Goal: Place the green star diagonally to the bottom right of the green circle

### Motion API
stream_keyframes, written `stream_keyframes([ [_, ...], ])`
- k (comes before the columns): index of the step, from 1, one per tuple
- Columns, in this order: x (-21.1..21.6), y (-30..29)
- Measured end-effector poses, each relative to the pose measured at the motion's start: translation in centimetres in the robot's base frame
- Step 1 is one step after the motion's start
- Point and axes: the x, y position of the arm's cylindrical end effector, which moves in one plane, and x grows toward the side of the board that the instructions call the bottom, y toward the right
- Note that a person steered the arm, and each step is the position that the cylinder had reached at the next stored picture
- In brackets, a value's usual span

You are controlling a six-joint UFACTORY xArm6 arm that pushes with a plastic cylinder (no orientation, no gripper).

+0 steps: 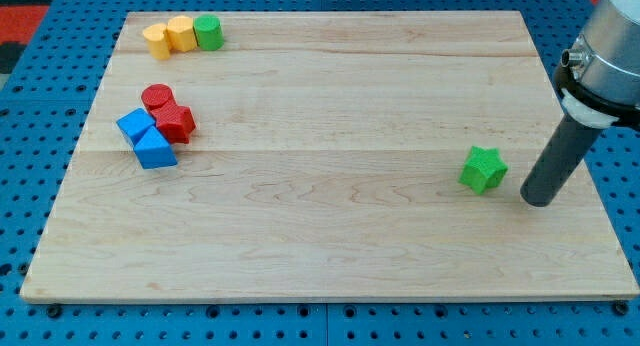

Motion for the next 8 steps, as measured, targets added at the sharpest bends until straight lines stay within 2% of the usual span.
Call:
stream_keyframes([
  [1,-2.4,-2.6],
  [2,-7.9,-6.8],
  [5,-19.3,-16.8],
  [6,-21.5,-17.4],
  [7,-22.4,-8.4],
  [8,-17.8,-7.9],
])
